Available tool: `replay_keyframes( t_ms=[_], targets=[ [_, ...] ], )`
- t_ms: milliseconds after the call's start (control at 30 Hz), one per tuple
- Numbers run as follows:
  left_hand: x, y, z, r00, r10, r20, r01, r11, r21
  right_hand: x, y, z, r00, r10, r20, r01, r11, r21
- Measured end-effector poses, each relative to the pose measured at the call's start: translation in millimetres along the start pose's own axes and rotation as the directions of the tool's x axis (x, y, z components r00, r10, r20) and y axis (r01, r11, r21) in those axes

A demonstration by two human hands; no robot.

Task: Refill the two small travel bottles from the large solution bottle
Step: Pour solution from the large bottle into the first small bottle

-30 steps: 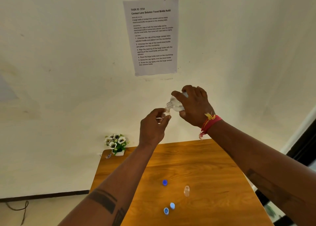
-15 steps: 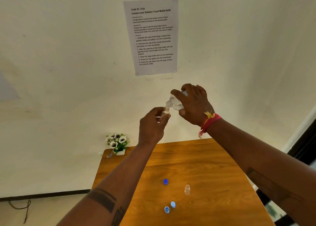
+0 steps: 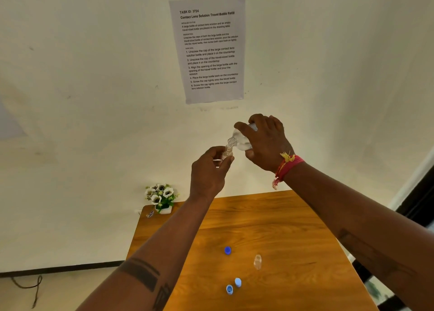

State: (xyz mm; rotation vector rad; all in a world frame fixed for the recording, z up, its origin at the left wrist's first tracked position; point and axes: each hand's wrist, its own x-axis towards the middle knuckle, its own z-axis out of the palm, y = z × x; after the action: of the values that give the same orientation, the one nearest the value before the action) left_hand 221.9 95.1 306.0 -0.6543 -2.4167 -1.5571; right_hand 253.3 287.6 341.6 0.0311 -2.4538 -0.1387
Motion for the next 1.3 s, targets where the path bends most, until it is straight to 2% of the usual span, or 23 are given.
replay_keyframes(
  t_ms=[600, 800, 900, 1033, 1133, 1300],
  targets=[
    [3, -5, 5, 1.0, -0.007, -0.003, 0.007, 1.0, -0.016, -1, 1, 4, 1.0, 0.01, -0.017, -0.009, 0.999, 0.042],
    [2, -8, 7, 1.0, -0.009, 0.001, 0.009, 0.999, -0.038, -7, 0, 7, 0.998, 0.061, 0.024, -0.062, 0.996, 0.06],
    [0, -10, 9, 1.0, -0.012, 0.004, 0.012, 0.999, -0.037, -12, -1, 11, 0.992, 0.107, 0.065, -0.115, 0.985, 0.126],
    [-3, -12, 13, 1.0, -0.01, 0.025, 0.011, 0.999, -0.053, -22, -5, 19, 0.968, 0.171, 0.184, -0.216, 0.939, 0.267],
    [-10, -17, 19, 0.999, -0.016, 0.039, 0.018, 0.998, -0.067, -37, -8, 30, 0.936, 0.255, 0.241, -0.336, 0.851, 0.404],
    [-32, -36, 33, 0.994, -0.072, 0.081, 0.078, 0.994, -0.077, -75, -14, 55, 0.898, 0.297, 0.326, -0.429, 0.758, 0.492]
  ],
)
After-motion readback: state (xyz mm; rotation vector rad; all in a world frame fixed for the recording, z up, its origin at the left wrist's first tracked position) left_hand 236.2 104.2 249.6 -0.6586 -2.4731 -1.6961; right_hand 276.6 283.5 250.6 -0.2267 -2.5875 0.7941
